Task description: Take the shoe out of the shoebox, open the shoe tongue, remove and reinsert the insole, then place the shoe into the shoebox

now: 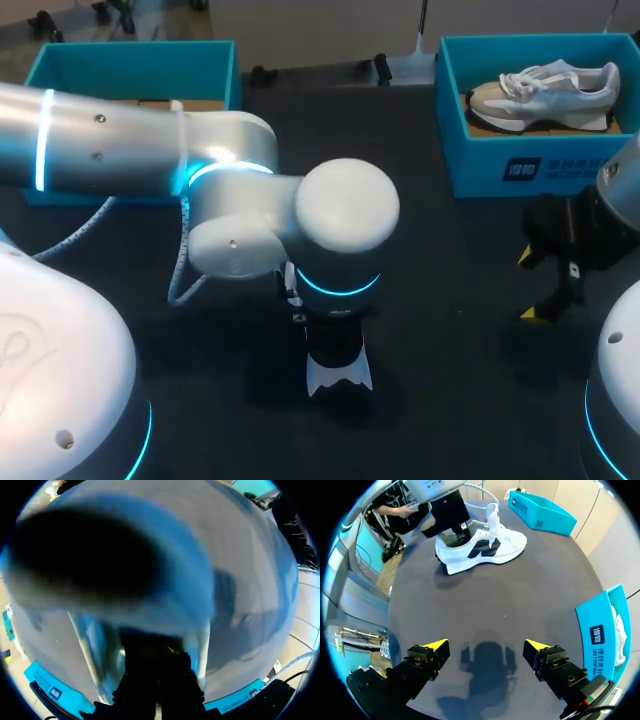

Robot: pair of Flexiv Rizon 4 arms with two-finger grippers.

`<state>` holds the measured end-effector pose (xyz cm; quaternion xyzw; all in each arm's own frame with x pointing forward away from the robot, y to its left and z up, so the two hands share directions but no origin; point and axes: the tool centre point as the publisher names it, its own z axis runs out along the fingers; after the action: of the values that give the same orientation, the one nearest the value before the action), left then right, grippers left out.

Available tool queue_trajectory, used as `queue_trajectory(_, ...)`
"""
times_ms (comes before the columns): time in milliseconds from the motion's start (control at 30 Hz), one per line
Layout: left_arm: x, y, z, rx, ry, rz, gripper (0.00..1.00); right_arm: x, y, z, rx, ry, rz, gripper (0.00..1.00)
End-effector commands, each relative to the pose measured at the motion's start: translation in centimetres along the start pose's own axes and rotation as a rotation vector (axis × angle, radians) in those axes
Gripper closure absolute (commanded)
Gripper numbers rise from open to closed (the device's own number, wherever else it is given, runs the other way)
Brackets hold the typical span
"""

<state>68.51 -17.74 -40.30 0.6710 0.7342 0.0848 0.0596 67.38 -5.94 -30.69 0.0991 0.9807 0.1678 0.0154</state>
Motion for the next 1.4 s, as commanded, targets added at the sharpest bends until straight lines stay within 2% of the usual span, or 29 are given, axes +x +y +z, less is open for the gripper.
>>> queue_trajectory(33,-0.1,0.9,-0.9,0.063,-0.062,-0.020,1.00,0.1,0.0,0.1,0.003,-0.002,0.000,0.00)
queue_trajectory(133,-0.4,1.2,-2.6,0.143,-0.097,-0.013,1.00,0.1,0.0,0.1,0.003,-0.002,0.000,0.00)
queue_trajectory(300,-0.6,0.8,-4.0,0.215,-0.097,0.031,1.00,0.1,0.0,0.1,0.003,-0.002,0.000,0.00)
queue_trajectory(400,-0.6,-0.2,-4.1,0.301,-0.051,0.091,1.00,0.1,0.0,0.1,0.003,-0.002,0.000,0.00)
queue_trajectory(667,0.0,-3.6,-3.2,0.413,0.015,0.179,1.00,0.1,0.0,0.1,0.003,-0.002,0.000,0.00)
queue_trajectory(767,0.4,-4.3,-2.2,0.394,0.049,0.192,1.00,0.1,0.0,0.1,0.003,-0.002,0.000,0.00)
queue_trajectory(833,0.8,-4.6,-1.0,0.345,0.084,0.191,1.00,0.1,0.0,0.1,0.003,-0.002,0.000,0.00)
queue_trajectory(900,1.3,-4.4,-0.2,0.292,0.073,0.180,1.00,0.1,0.0,0.1,0.003,-0.002,0.000,0.00)
queue_trajectory(933,1.7,-4.1,0.4,0.246,0.068,0.162,1.00,0.1,0.0,0.1,0.003,-0.002,0.000,0.00)
queue_trajectory(1067,2.5,-2.4,2.0,0.148,0.029,0.074,1.00,0.1,0.0,0.1,0.003,-0.002,0.000,0.00)
queue_trajectory(1300,2.0,1.2,1.7,-0.004,-0.004,-0.007,1.00,0.1,0.0,0.1,0.003,-0.002,0.000,0.00)
queue_trajectory(1400,1.7,2.2,0.8,0.003,-0.029,-0.029,1.00,0.1,0.0,0.1,0.003,-0.002,0.000,0.00)
